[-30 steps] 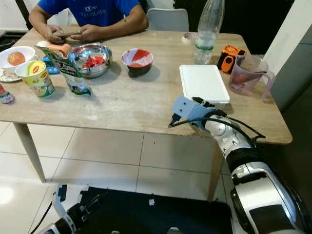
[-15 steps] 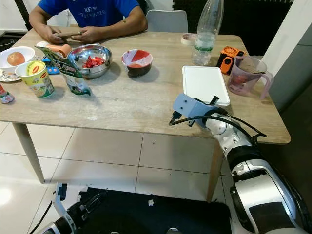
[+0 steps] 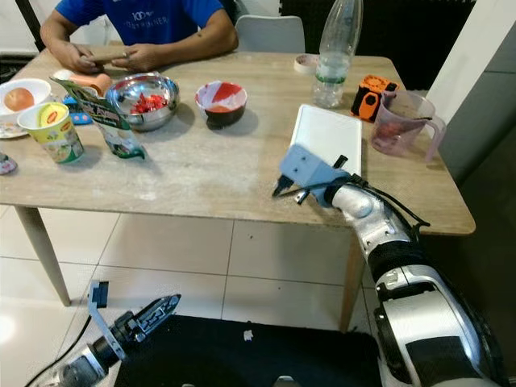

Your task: Restocking fridge

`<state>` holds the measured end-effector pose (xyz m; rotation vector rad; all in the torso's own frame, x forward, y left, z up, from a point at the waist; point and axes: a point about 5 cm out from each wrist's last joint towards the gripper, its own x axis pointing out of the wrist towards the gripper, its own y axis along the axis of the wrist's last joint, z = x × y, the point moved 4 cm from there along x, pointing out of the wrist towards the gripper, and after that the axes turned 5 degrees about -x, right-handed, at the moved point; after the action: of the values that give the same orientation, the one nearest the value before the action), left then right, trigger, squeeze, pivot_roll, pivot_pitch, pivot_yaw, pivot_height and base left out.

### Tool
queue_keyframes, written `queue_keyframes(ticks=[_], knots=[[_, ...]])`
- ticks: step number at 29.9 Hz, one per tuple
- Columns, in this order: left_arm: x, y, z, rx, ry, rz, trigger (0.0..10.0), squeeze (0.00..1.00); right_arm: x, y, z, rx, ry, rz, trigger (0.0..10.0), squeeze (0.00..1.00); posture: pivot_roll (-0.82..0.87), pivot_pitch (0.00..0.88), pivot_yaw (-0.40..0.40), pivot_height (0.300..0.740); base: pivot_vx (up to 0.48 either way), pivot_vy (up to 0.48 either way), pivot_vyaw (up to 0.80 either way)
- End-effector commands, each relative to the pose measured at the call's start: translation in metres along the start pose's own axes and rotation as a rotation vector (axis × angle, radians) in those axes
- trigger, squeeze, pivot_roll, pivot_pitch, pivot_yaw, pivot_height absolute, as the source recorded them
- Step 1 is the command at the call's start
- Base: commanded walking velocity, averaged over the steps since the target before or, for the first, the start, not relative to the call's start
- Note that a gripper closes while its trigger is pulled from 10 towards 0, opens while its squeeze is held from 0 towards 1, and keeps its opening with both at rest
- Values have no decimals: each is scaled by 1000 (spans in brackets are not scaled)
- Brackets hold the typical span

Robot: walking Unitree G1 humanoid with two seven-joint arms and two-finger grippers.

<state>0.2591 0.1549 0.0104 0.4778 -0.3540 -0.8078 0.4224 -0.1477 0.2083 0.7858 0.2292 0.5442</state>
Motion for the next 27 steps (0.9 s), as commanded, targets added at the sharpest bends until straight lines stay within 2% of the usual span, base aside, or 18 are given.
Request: queue_keyframes(ticks=[1,5,8,10,11,12,15,17,20,22,25,27], knots=[[6,-3,14,-11,-112,-32,10000,0,-1,21,9,111,0,127,0,0,39,127,-7,740,0,0,0],[14,-4,28,-2,-200,-61,10000,0,-5,37,24,164,-28,211,0,0,36,122,-4,740,0,0,0],[14,-4,28,-2,-200,-61,10000,0,-5,37,24,164,-28,211,0,0,36,122,-4,740,0,0,0],[22,-2,42,6,-279,-72,10000,0,-9,50,37,213,-54,279,0,0,33,121,-4,740,0,0,0],[22,-2,42,6,-279,-72,10000,0,-9,50,37,213,-54,279,0,0,33,121,-4,740,0,0,0],[27,-2,50,11,-318,-80,10000,0,-12,56,43,238,-62,315,0,0,33,123,-1,740,0,0,0],[30,-1,56,14,-347,-83,10000,0,-14,60,47,259,-66,343,0,0,34,122,-1,740,0,0,0],[36,3,68,17,-400,-75,10000,0,-21,66,53,305,-59,394,0,0,35,122,1,740,0,0,0],[39,6,73,22,-423,-67,10000,0,-26,69,56,338,-60,425,0,0,35,122,1,740,0,0,0],[44,14,85,32,-469,-47,10000,0,-38,75,60,406,-20,492,0,0,35,123,2,740,0,0,0],[46,21,93,36,-500,-22,10000,0,-48,80,59,447,38,540,0,0,35,123,2,740,0,0,0],[46,21,93,36,-500,-22,10000,0,-48,80,59,447,38,540,0,0,35,123,2,740,0,0,0]])
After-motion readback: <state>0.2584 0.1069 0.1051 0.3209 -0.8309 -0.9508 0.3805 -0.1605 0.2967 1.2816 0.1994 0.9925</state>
